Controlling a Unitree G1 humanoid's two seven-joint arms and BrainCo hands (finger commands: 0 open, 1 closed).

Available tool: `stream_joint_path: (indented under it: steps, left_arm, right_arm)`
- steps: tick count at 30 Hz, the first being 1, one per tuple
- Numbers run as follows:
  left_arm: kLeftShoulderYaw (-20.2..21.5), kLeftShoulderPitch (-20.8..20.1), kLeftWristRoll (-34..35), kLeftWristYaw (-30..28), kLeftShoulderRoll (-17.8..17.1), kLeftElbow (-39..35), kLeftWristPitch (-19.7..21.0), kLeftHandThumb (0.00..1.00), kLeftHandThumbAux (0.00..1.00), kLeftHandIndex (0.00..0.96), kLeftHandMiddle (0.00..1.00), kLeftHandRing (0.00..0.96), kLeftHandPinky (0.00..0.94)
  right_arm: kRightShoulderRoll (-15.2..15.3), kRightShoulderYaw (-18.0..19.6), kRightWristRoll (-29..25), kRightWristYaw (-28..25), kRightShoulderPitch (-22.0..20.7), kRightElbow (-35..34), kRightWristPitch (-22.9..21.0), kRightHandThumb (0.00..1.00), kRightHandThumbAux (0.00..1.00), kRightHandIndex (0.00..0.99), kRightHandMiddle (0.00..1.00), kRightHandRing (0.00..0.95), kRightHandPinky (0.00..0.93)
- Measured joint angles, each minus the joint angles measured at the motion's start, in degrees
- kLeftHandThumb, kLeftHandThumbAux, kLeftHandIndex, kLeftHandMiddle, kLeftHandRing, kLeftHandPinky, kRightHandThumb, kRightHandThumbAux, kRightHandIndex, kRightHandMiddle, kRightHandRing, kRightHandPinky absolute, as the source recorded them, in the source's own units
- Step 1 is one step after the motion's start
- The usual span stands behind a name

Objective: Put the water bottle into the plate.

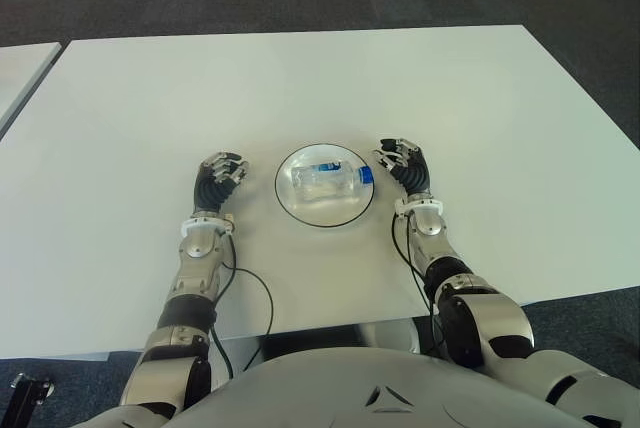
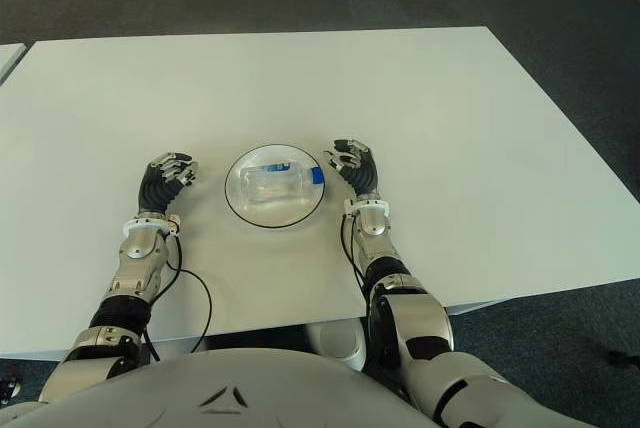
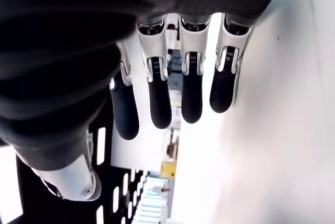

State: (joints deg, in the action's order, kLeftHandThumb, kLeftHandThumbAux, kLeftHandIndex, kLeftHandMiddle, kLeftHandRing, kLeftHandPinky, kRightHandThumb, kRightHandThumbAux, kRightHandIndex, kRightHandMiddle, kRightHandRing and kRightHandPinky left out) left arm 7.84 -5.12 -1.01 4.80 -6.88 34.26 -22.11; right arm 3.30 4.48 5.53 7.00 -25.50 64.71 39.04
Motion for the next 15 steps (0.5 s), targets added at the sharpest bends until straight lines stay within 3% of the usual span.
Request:
stream_joint_path:
  steps: [15]
  left_arm:
    - [0.1, -0.1, 0.1, 0.0, 0.0, 0.3, -0.4, 0.706, 0.713, 0.433, 0.590, 0.582, 0.557]
  right_arm:
    - [-0.3, 1.3, -0.4, 1.7, 0.8, -1.4, -0.1, 0.709, 0.726, 0.437, 0.729, 0.734, 0.739]
